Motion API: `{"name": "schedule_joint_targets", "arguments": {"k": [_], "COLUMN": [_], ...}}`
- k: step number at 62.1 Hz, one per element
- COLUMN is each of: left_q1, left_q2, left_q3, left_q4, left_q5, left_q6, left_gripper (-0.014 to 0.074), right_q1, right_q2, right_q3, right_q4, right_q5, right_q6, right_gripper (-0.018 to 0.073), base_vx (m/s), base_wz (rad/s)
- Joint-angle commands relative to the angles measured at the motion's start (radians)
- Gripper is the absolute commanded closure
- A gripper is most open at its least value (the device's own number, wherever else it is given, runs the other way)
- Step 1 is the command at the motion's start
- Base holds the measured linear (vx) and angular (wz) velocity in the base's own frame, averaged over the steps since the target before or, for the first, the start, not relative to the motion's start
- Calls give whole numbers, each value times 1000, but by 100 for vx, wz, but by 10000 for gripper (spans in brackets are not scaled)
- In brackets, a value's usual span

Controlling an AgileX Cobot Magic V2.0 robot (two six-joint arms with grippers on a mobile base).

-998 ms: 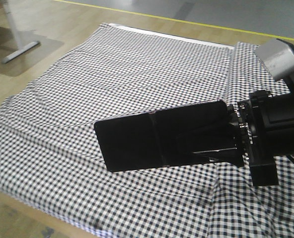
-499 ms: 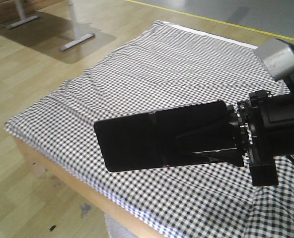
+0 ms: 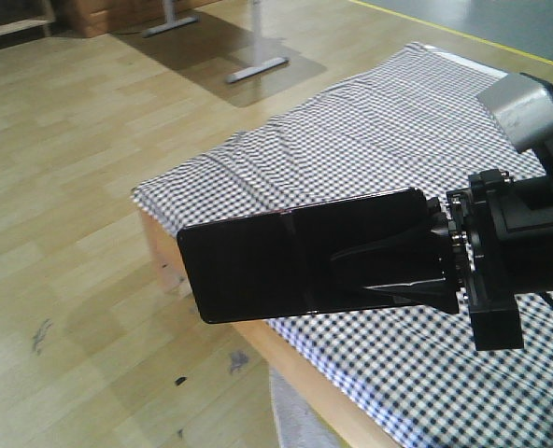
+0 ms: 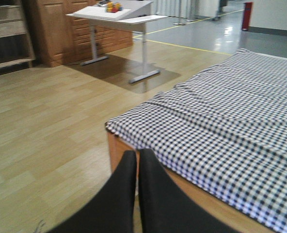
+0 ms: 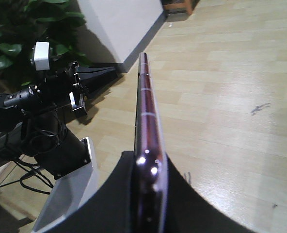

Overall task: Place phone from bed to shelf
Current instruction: 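Hold the phone in the right gripper while the base turns away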

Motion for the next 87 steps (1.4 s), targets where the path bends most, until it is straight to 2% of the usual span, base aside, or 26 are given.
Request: {"name": "schedule_joint_targets", "arguments": {"k": [1,87], "left_q1": [-4,-4], "left_q2": [-6,-6], "left_q3": [2,2], "left_q4": [-9,-9], "left_q5": [-73,-73], "left_q6": [-4,-4], "left_gripper": [596,596], "right_q1": [-3,-3], "right_q2": [-24,-30], "right_q3": [-26,-26], "right_q4": [94,93], "right_q5": [72,72], "right_q6": [-1,-1], "right_gripper": [564,564], "base_vx": [-12,-10], "base_wz": [45,44]}}
